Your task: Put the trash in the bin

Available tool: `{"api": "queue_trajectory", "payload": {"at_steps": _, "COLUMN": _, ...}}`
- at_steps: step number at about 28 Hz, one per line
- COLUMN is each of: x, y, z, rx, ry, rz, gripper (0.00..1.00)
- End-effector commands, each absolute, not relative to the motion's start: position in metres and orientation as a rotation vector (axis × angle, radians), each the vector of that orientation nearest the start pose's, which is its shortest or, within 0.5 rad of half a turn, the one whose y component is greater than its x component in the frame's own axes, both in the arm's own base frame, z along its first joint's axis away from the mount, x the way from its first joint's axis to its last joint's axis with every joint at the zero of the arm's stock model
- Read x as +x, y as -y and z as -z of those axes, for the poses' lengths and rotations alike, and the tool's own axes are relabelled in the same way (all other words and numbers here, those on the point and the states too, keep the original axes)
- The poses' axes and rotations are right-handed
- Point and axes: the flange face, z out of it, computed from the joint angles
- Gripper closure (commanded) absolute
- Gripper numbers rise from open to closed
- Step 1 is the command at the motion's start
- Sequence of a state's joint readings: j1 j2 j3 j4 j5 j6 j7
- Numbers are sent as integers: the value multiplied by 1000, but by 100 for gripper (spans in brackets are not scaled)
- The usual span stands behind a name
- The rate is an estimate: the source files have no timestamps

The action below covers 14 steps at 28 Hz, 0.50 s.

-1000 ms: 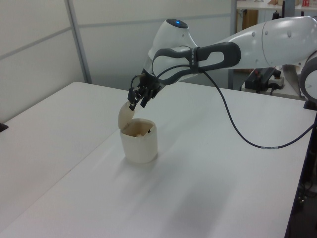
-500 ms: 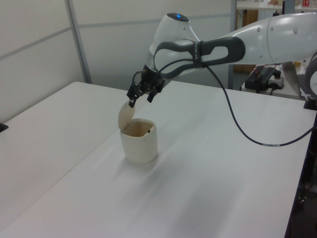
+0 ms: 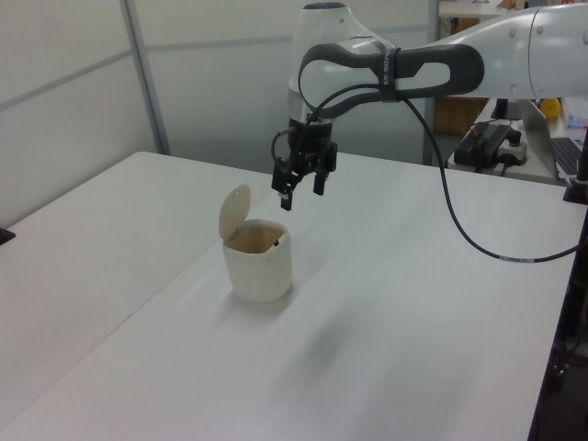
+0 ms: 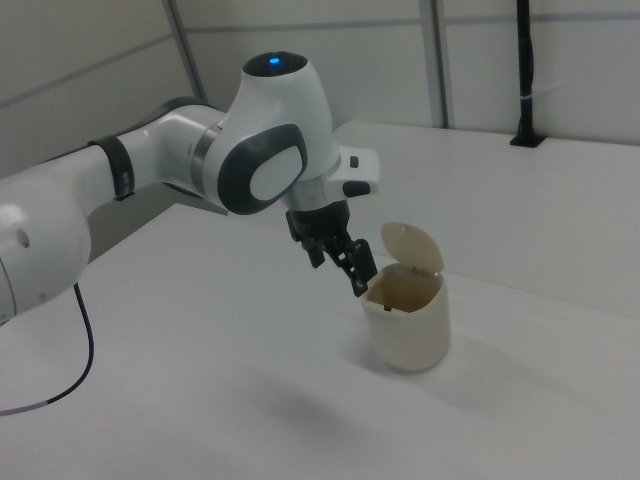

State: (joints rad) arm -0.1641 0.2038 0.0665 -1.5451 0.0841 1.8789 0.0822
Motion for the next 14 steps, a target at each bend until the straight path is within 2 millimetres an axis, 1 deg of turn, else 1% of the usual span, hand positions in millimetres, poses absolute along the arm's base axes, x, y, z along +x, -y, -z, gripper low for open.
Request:
{"api": "queue_trajectory", "payload": {"at_steps": 1, "x": 613, "y": 54, "z": -558, "rx": -3103, "ry": -259, "rz": 68, "gripper": 0}}
{"api": "queue_trajectory", "payload": {"at_steps": 2, "x": 606, "y": 52, "z": -563, "rx": -3132, "ry": -245, "rz": 20, "gripper": 0}}
{"api": "queue_trajectory", "payload": {"at_steps": 5, "x": 596, "y": 47, "z": -562, "rx": -3168, "ry": -221, "rz": -77, "gripper": 0}}
{"api": "queue_trajectory", "payload": {"at_steps": 7, "x": 592, "y": 38, "z": -560, "rx": -3181, "ry": -192, "rz": -142, "gripper": 0}}
{"api": "queue_trajectory", "payload": {"at_steps": 8, "x": 592, "y": 35, "z": -562, "rx": -3183, "ry": -188, "rz": -150, "gripper": 0}}
{"api": "queue_trajectory", "payload": {"at_steps": 12, "x": 584, "y": 32, "z": -563, "rx": -3178, "ry": -179, "rz": -247, "gripper": 0}}
{"api": "queue_trajectory", "payload": {"at_steps": 14, "x": 581, "y": 31, "z": -565, "rx": -3178, "ry": -168, "rz": -260, "gripper": 0}}
